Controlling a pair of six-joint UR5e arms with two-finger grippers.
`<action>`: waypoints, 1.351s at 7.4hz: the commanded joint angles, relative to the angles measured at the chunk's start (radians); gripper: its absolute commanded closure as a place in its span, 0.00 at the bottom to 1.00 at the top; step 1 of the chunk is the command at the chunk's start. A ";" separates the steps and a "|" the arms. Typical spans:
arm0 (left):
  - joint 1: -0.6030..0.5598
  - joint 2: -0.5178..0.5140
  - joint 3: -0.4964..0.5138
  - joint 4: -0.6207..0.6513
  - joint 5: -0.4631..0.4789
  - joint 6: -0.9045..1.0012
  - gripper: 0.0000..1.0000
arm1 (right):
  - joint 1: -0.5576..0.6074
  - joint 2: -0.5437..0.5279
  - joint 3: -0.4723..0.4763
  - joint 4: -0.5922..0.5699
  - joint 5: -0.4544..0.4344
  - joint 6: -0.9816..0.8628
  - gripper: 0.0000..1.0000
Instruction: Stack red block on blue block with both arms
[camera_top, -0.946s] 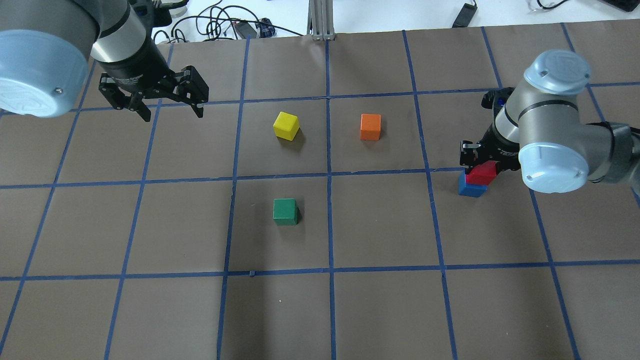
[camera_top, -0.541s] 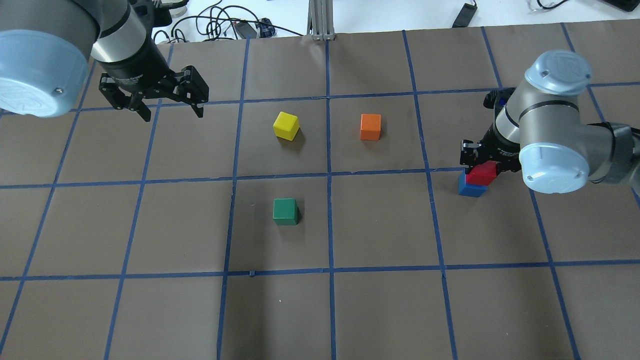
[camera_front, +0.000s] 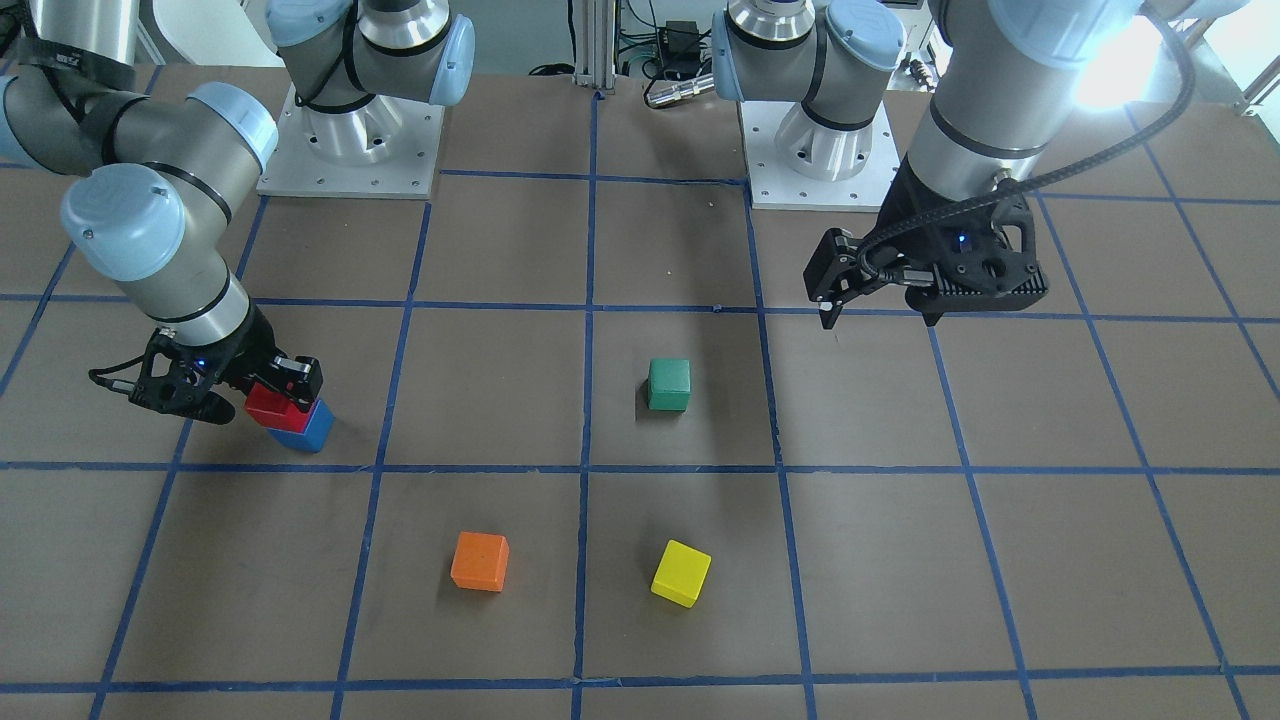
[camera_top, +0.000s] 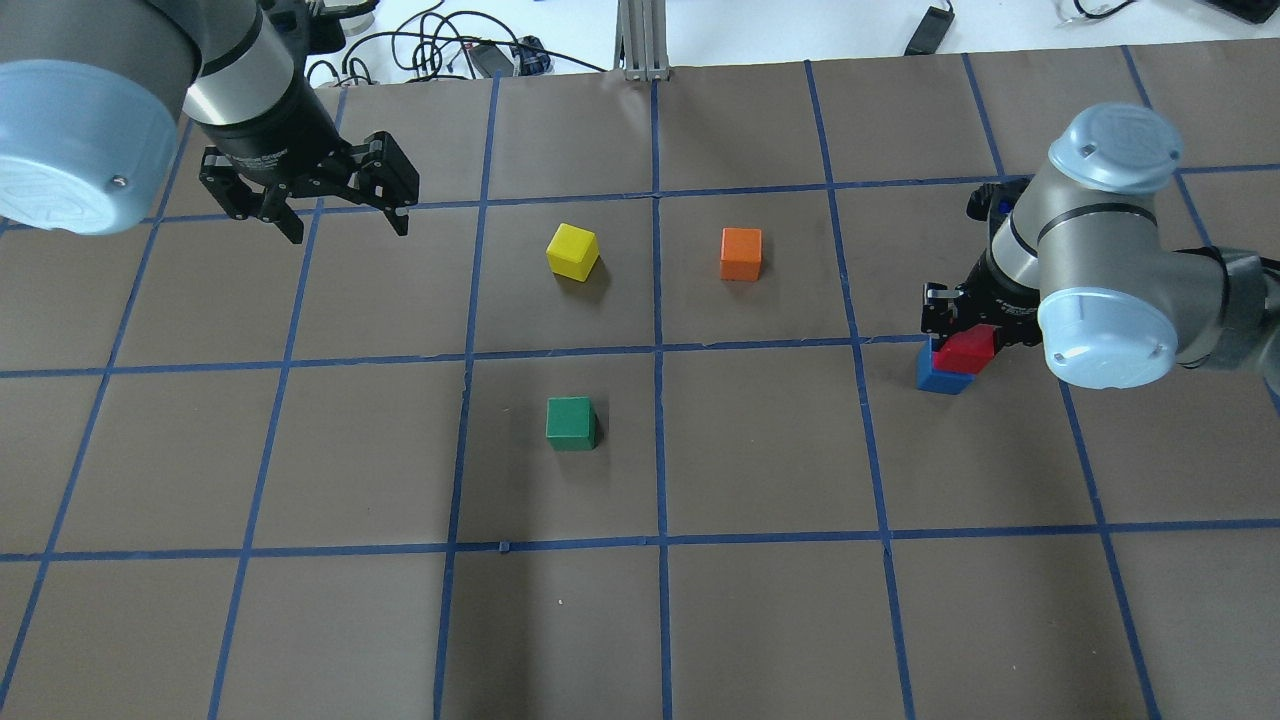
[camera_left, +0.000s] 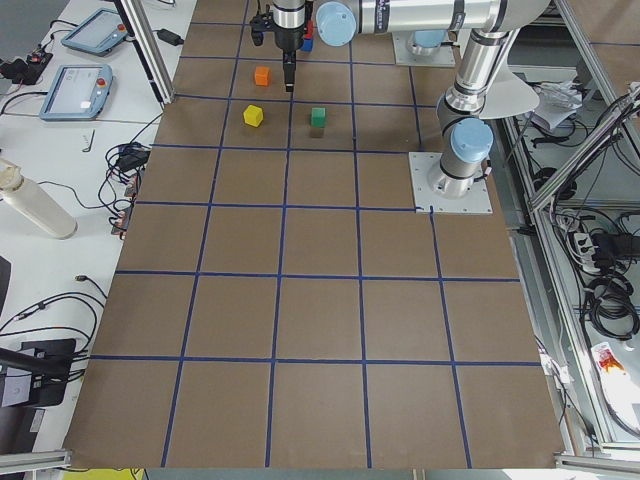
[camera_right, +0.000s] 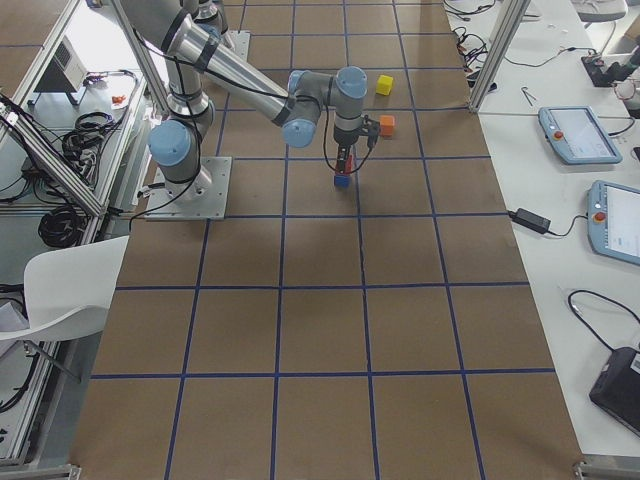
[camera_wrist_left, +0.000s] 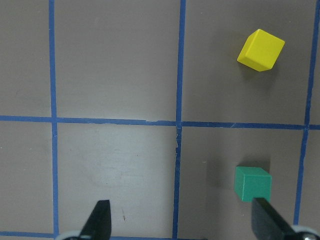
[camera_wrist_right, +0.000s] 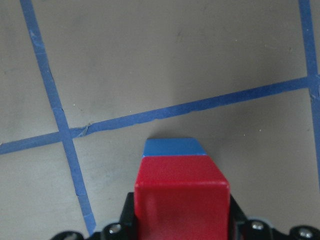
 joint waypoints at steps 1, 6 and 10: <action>0.000 0.000 -0.002 0.000 0.000 0.000 0.00 | 0.000 0.000 0.001 0.000 -0.002 0.010 0.00; -0.002 0.000 0.002 0.001 -0.006 -0.002 0.00 | 0.026 -0.018 -0.250 0.234 -0.016 0.010 0.00; -0.087 0.030 0.038 -0.006 -0.002 -0.015 0.00 | 0.278 -0.055 -0.561 0.591 0.004 0.120 0.00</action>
